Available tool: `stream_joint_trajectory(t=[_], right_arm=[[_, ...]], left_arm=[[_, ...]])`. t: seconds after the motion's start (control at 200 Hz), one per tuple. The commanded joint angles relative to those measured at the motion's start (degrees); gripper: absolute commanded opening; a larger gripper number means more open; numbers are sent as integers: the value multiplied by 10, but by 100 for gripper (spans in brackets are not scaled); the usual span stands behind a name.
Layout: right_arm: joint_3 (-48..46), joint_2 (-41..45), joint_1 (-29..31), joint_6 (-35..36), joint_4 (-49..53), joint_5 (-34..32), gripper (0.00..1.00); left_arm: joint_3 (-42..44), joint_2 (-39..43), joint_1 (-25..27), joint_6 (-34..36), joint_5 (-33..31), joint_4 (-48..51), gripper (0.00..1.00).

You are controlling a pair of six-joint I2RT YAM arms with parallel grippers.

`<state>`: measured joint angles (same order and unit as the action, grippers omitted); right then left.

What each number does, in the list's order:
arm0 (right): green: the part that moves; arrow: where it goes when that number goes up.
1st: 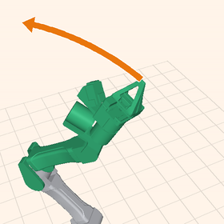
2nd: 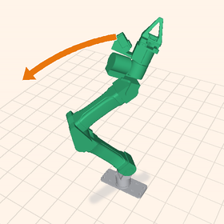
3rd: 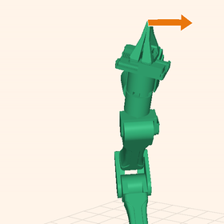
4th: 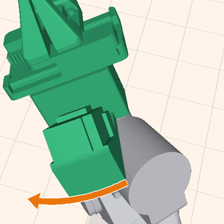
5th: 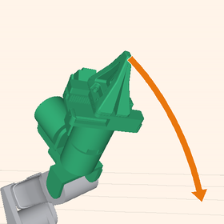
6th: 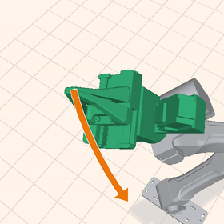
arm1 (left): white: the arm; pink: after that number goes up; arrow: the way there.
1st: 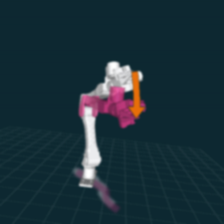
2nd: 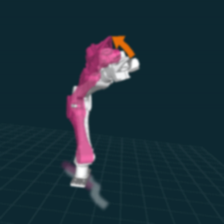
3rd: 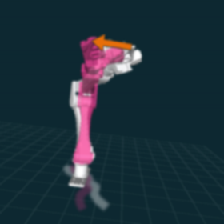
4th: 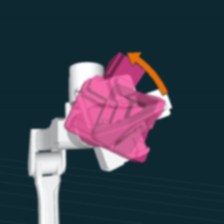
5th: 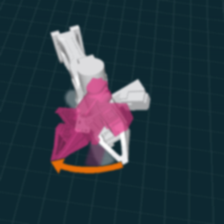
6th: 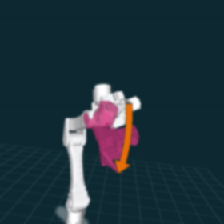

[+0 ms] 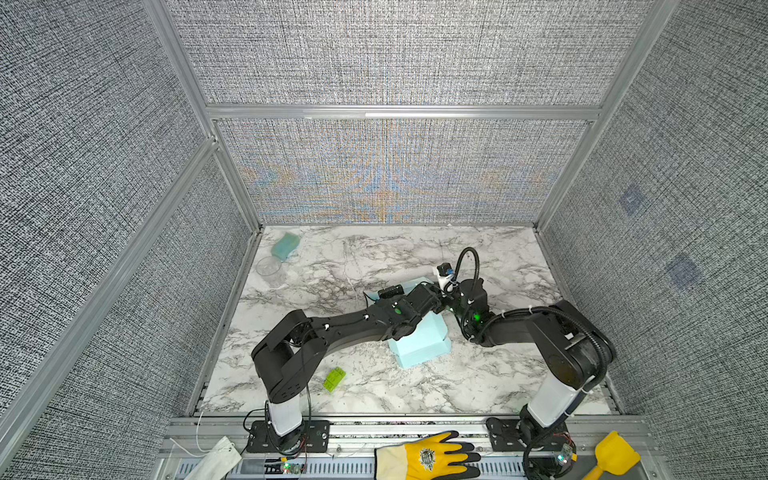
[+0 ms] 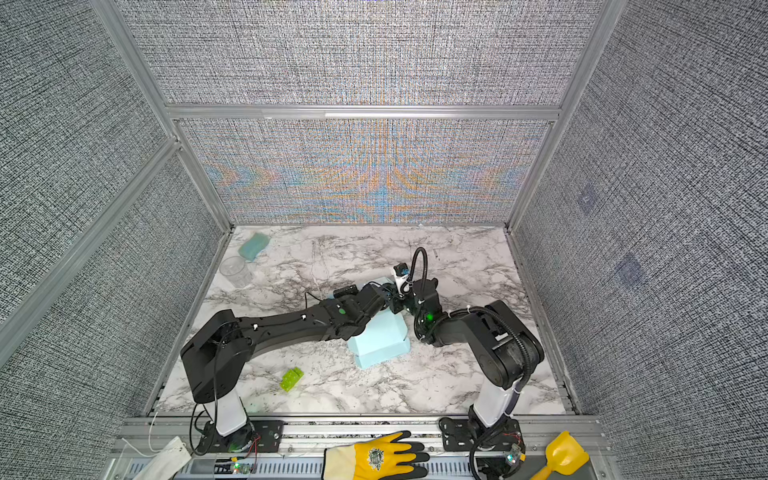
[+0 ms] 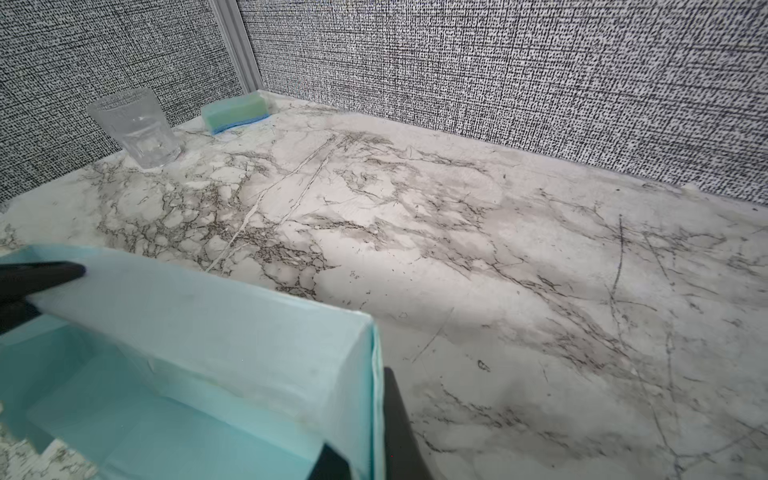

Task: Fold the paper box
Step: 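Release the side wall with the left gripper and swing it back toward the robot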

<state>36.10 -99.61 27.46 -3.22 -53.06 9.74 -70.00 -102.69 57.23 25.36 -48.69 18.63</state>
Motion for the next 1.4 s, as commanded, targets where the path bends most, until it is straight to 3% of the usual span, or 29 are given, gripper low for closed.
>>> stream_joint_trajectory(t=[0.0, 0.14, 0.245, 0.5, 0.64, 0.815, 0.92, 1.071, 1.391], right_arm=[[-5, 12, 2, -17, -3, -5, 0], [-6, 31, 3, -18, 31, -12, 0], [-5, 45, 5, -21, 55, -21, 0], [-1, 90, 14, -32, 155, -49, 0], [-7, 104, 15, -44, 202, -63, 0], [1, 107, 15, -62, 245, -71, 0], [13, 117, 15, -77, 273, -80, 0], [49, 127, 15, -91, 331, -88, 0], [97, 115, 0, -106, 370, -49, 0]], left_arm=[[-19, 10, -2, -38, 35, 24, 17], [-47, 36, -3, -79, 78, 59, 38], [-73, 64, -4, -119, 109, 84, 46], [-75, 155, -31, -272, 181, 144, 47], [-5, 248, -55, -353, 242, 113, 48], [102, 360, -99, -397, 286, 33, 48], [133, 371, -121, -431, 292, 37, 48], [185, 356, -147, -471, 350, -10, 48], [225, 314, -209, -467, 453, -106, 47]])
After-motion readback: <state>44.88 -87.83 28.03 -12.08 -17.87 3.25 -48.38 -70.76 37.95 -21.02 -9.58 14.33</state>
